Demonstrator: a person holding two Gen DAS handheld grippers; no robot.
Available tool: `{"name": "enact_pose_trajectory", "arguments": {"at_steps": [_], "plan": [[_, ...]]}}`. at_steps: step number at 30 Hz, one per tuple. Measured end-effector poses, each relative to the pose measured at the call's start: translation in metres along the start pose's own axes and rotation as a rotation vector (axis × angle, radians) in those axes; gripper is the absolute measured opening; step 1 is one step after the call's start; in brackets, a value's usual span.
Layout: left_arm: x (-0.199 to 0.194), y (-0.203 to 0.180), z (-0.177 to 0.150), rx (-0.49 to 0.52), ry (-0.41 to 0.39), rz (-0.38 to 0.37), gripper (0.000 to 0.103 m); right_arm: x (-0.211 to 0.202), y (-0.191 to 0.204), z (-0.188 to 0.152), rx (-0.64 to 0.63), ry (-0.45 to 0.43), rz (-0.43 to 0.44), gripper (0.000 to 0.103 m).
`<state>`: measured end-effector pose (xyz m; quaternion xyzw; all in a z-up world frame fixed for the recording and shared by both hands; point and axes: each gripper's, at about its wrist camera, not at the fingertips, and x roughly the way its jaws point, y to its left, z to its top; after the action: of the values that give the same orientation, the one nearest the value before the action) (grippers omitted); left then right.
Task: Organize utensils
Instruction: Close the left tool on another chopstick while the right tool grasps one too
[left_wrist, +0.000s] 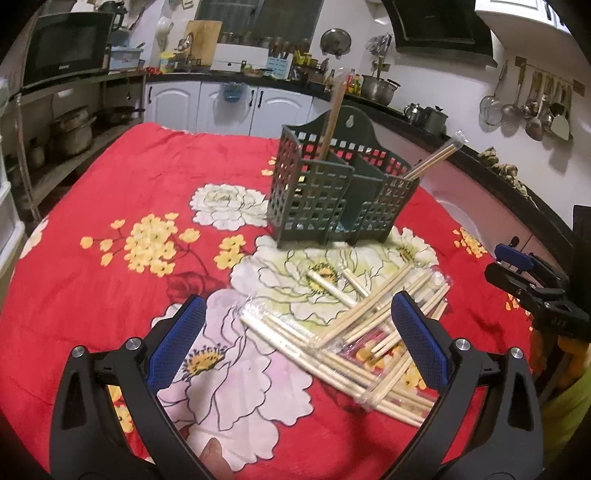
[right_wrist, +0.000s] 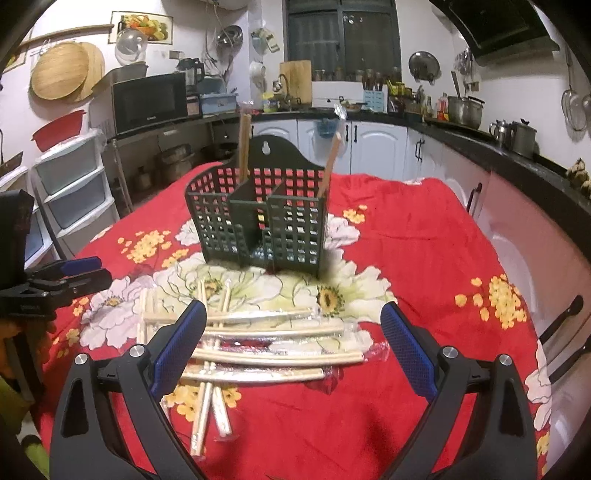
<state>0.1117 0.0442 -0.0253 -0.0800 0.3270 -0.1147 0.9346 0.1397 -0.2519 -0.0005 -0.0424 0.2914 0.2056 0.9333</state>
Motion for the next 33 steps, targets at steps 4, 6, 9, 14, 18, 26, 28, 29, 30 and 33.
{"name": "enact_pose_trajectory", "arguments": {"at_steps": [4,6,9,14,18,26,28,29,30,33], "plan": [[0.003,0.007,-0.005,-0.012,0.024,0.016,0.093,0.006,-0.008,-0.003,0.024,0.020,-0.016,0.093],[0.006,0.010,-0.008,-0.023,0.036,0.014,0.093,0.008,-0.015,-0.004,0.041,0.022,-0.022,0.092],[0.010,0.017,-0.011,-0.054,0.053,0.010,0.093,0.013,-0.024,-0.004,0.064,0.037,-0.037,0.092],[0.015,0.027,-0.013,-0.104,0.071,-0.002,0.072,0.026,-0.037,-0.005,0.097,0.082,-0.048,0.090],[0.021,0.033,-0.015,-0.117,0.103,-0.005,0.056,0.037,-0.042,-0.004,0.091,0.118,-0.035,0.082],[0.028,0.036,-0.019,-0.134,0.144,-0.040,0.042,0.054,-0.041,-0.002,0.043,0.159,0.004,0.066],[0.031,0.036,-0.018,-0.138,0.152,-0.046,0.042,0.057,-0.043,-0.003,0.052,0.164,0.011,0.063],[0.033,0.037,-0.018,-0.144,0.155,-0.047,0.042,0.058,-0.043,-0.002,0.056,0.164,0.013,0.061],[0.035,0.039,-0.017,-0.151,0.155,-0.048,0.042,0.059,-0.044,-0.002,0.060,0.165,0.011,0.061],[0.040,0.046,-0.013,-0.170,0.158,-0.035,0.042,0.062,-0.049,-0.002,0.072,0.167,0.009,0.061]]}}
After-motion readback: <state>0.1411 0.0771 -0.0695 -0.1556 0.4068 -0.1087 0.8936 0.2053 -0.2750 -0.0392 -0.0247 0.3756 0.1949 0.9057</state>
